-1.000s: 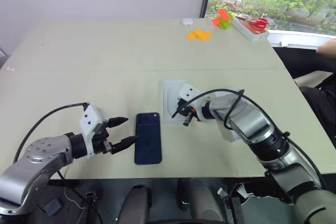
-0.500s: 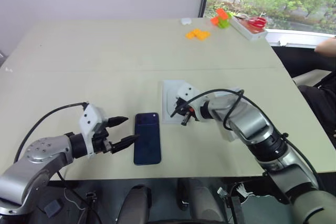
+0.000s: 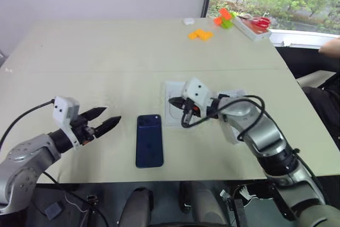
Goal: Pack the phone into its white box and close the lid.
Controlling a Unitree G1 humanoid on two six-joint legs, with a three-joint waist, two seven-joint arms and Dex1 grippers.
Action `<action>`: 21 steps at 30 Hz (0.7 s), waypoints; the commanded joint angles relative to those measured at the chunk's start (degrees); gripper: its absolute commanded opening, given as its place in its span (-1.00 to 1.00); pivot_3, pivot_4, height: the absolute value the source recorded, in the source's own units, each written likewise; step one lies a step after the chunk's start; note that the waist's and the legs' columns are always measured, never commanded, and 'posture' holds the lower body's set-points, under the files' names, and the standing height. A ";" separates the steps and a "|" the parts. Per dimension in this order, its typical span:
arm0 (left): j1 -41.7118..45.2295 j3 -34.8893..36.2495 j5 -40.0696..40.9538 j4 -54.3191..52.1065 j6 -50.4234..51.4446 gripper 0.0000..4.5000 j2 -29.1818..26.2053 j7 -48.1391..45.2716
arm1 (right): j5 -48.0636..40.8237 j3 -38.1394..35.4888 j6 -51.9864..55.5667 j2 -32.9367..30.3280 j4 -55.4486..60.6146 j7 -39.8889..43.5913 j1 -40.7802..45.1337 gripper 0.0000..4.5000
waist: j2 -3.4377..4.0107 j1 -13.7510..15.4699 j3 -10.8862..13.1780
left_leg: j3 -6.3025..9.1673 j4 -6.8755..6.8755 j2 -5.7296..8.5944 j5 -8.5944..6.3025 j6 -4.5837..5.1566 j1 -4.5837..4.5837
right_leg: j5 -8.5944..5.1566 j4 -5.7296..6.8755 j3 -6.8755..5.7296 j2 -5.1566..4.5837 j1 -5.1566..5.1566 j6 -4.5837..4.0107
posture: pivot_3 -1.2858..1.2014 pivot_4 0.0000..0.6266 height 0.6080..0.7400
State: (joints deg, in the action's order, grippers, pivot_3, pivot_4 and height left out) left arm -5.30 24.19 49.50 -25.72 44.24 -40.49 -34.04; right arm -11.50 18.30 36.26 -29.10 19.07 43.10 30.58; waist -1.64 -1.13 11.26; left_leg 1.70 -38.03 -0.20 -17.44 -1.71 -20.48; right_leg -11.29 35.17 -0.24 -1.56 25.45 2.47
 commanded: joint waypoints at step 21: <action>6.56 -3.29 35.27 9.56 41.26 0.99 -1.34 27.09 | 10.18 15.57 -5.27 -3.86 -3.50 11.92 1.16 -1.00 | 0.20 0.54 -0.14 | 0.08 -0.08 0.11 -0.01 0.02 0.14 | -0.11 0.08 -0.01 -0.13 -0.13 -0.24 | 0.03 -0.52 0.80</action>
State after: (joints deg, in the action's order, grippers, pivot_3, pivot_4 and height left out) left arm 2.16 24.74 81.64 -17.28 83.36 -42.74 -9.84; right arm -2.13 33.38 31.93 -33.56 15.54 54.49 30.60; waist -1.43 -0.59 11.12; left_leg 1.80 -38.12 -0.05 -17.45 -1.69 -20.33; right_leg -11.40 35.26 -0.25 -1.75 25.30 2.22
